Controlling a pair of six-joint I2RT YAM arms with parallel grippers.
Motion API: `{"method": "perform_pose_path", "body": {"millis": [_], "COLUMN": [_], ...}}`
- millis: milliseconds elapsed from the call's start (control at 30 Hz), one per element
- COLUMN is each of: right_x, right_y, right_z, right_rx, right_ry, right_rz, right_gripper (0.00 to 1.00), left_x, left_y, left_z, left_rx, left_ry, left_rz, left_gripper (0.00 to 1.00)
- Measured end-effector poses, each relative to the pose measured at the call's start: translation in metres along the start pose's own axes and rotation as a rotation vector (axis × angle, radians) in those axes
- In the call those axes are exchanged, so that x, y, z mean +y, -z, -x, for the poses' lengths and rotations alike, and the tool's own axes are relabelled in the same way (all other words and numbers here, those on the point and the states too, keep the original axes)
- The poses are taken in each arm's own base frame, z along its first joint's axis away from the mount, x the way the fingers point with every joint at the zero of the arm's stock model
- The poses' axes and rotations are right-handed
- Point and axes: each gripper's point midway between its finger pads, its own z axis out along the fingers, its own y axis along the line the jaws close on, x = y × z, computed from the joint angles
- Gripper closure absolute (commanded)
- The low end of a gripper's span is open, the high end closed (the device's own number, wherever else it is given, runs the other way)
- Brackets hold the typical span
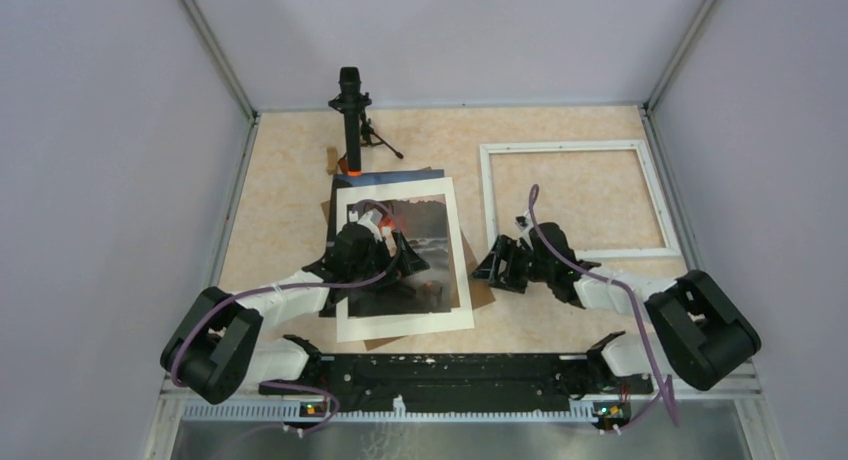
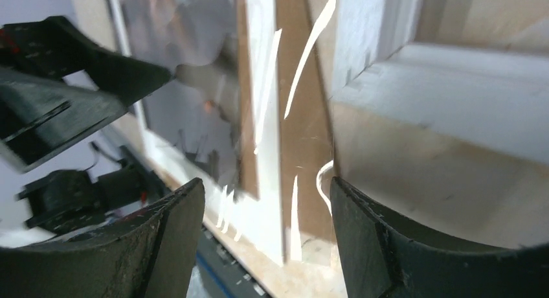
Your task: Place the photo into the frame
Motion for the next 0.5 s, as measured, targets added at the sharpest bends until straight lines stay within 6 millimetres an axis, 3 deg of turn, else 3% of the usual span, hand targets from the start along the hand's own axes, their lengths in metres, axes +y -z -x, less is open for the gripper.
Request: {"method": "perform_pose_path", "body": {"millis": [133,267,500], "right_x": [0.015,0.042,0.055], "right_y": [0.012,0.029,0.038], "right_z": [-0.006,0.001,0.003], "right_rx": [0.007,-0.036,-0.075], "right_ry": [-0.056,-0.07,-0.128], "right_rz": [0.071,0.171,0.251], "right_gripper": [0.3,0.3,0.3], "left_x": [0.0,0.0,0.001], "left_y": [0.0,0.0,0.001], "left_z": [0.0,0.0,0.0], "left_rx": [0.0,-0.002,-0.002], "left_ry": [0.0,-0.001,-0.004], "left_rz": [0.0,0.001,0.004], "left_gripper": [0.02,0.02,0.02]}}
